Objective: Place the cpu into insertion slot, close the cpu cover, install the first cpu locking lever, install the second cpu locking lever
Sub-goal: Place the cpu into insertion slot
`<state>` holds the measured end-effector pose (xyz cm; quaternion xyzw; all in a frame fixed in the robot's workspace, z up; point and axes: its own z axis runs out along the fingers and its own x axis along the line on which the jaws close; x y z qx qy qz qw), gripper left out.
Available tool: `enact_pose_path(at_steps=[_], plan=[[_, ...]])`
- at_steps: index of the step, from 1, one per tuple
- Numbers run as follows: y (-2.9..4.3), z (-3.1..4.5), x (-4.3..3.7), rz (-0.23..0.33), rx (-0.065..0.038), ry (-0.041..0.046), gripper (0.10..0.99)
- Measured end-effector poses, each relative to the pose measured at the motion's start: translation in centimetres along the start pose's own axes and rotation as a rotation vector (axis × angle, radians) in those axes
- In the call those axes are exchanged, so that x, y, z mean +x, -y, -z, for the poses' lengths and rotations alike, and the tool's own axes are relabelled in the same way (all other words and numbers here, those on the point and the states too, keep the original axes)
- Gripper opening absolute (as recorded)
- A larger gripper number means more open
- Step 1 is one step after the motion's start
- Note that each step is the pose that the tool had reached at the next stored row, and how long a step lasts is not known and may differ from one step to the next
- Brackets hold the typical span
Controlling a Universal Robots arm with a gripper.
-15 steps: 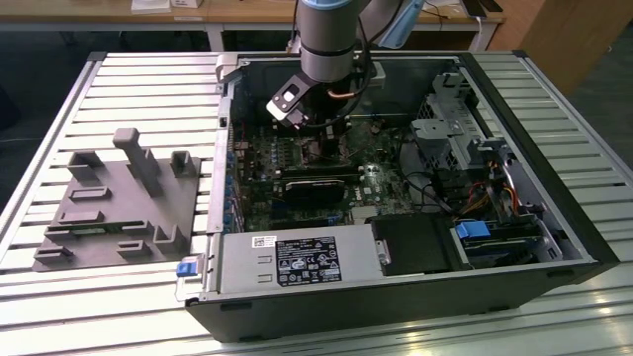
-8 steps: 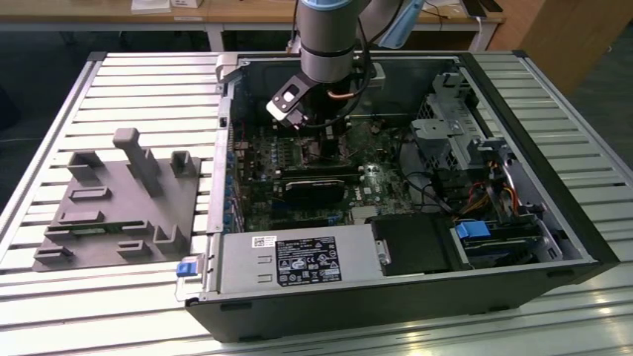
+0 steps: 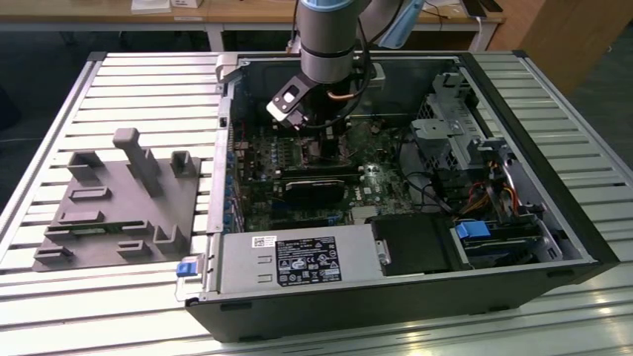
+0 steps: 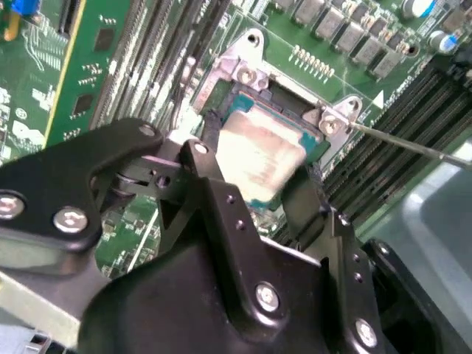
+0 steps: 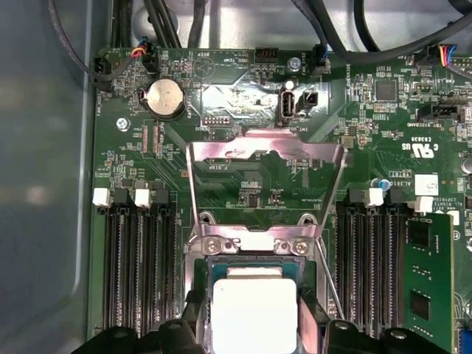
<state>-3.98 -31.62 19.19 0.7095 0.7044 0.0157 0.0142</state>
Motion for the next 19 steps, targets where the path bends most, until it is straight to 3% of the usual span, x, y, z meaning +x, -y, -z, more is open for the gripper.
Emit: enact_pose_path(at_steps=[1,7,16,19], plan=[[0.01,0.03,-0.02,0.000,0.000,0.0007,0.612],[0.01,0.20,-0.02,0.000,0.001,0.0009,0.612],[-0.11,1.46,-0.02,0.000,0.004,0.0008,0.612],[-0.28,1.63,-0.01,0.000,0.011,0.0007,0.533]])
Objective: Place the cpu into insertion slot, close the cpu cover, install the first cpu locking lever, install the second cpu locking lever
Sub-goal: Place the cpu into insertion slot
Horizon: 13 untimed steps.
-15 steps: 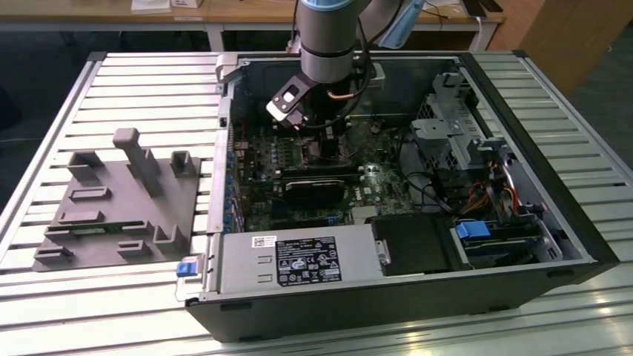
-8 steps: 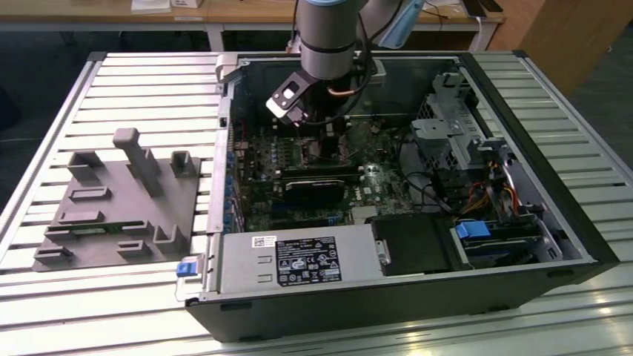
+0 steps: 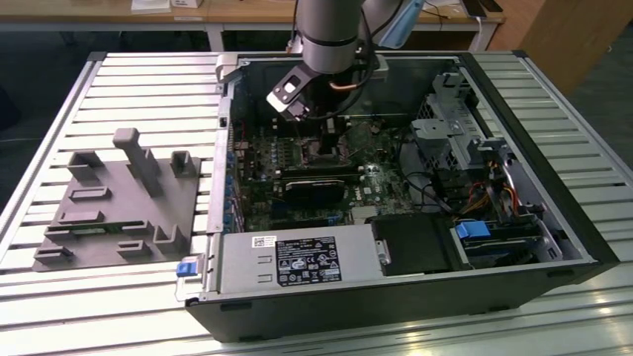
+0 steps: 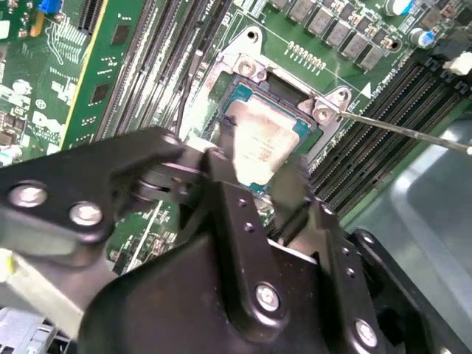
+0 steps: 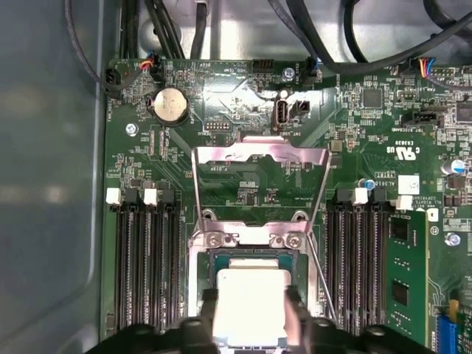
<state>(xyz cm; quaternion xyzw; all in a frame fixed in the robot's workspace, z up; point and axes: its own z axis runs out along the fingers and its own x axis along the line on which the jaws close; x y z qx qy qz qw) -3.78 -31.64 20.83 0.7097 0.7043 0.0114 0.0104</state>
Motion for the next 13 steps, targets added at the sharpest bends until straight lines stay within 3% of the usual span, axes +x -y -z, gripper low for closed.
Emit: enact_pose_path(at_steps=[3,4,9,13], plan=[[-0.25,0.10,-0.01,0.000,0.011,0.0003,0.357],[-0.30,0.12,-0.01,0.000,0.014,0.0002,0.357],[-0.36,0.31,-0.03,-0.001,0.018,0.0003,0.122],[-0.36,0.37,-0.03,0.000,0.018,0.0002,0.106]])
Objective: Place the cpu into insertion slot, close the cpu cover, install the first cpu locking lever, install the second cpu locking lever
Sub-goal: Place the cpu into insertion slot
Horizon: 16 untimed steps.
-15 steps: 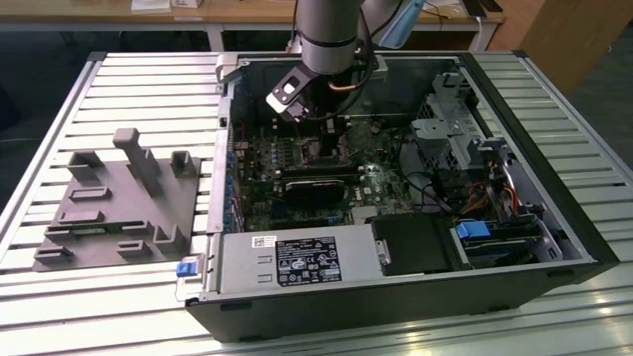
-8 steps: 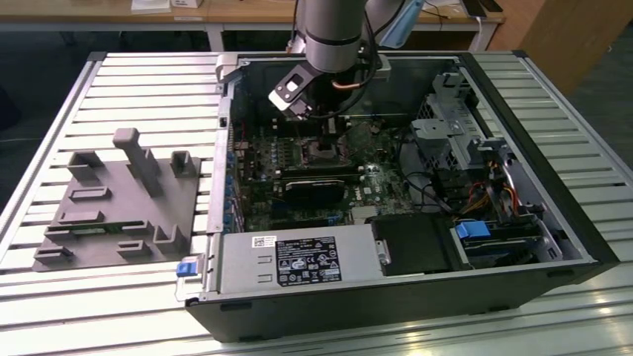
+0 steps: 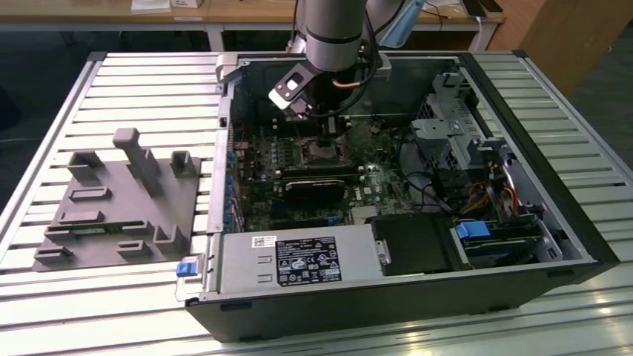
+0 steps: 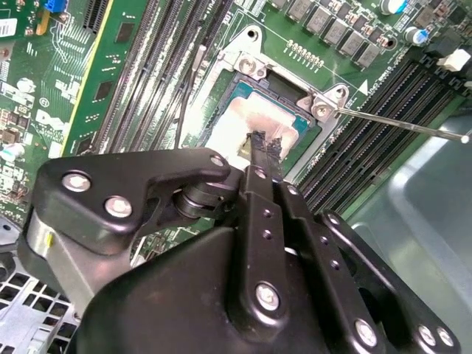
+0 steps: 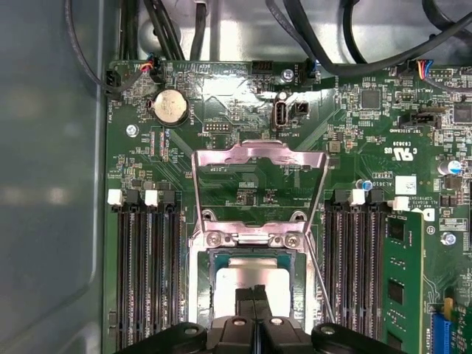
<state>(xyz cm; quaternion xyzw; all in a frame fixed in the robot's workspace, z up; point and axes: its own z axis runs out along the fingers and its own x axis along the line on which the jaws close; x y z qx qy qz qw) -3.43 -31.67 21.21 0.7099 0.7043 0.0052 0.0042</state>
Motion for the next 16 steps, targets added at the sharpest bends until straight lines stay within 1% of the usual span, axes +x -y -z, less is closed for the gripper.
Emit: enact_pose_path(at_steps=[16], plan=[[0.00,0.32,0.00,0.000,0.000,0.0000,0.106]])
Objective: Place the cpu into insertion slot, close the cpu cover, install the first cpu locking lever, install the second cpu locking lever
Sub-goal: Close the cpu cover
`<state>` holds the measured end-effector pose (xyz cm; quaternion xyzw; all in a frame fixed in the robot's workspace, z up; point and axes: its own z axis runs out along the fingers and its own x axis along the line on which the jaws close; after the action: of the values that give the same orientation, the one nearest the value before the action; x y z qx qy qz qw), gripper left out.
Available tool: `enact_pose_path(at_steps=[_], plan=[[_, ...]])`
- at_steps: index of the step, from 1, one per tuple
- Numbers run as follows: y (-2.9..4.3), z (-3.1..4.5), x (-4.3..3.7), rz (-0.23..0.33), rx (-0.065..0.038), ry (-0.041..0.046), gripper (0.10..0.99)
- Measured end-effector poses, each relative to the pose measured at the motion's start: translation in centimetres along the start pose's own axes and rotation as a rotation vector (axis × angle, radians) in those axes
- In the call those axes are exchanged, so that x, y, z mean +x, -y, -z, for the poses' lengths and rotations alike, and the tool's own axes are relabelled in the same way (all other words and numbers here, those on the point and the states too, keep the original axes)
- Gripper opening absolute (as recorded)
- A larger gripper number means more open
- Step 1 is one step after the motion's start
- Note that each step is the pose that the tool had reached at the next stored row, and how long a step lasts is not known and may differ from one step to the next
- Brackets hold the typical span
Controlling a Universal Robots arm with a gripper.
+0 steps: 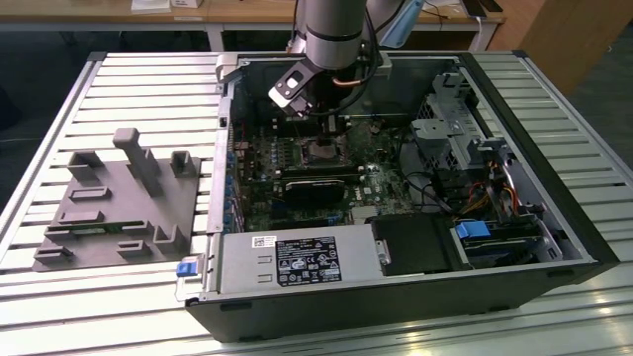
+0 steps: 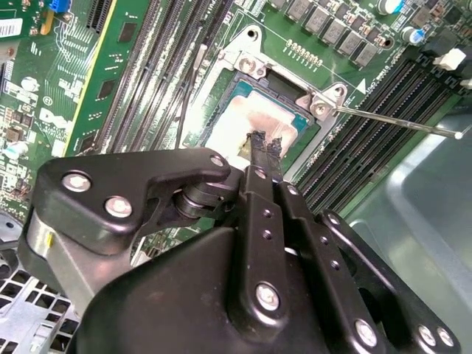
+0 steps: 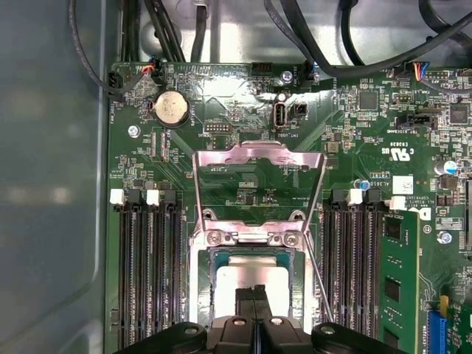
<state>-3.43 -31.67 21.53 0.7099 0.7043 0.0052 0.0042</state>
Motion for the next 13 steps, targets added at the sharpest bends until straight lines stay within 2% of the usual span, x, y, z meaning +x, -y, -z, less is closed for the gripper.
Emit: enact_pose_path(at_steps=[7,13], plan=[[0.00,0.32,0.00,0.000,0.000,0.0001,0.106],[-0.02,1.27,0.00,0.000,0.000,0.0001,0.106]])
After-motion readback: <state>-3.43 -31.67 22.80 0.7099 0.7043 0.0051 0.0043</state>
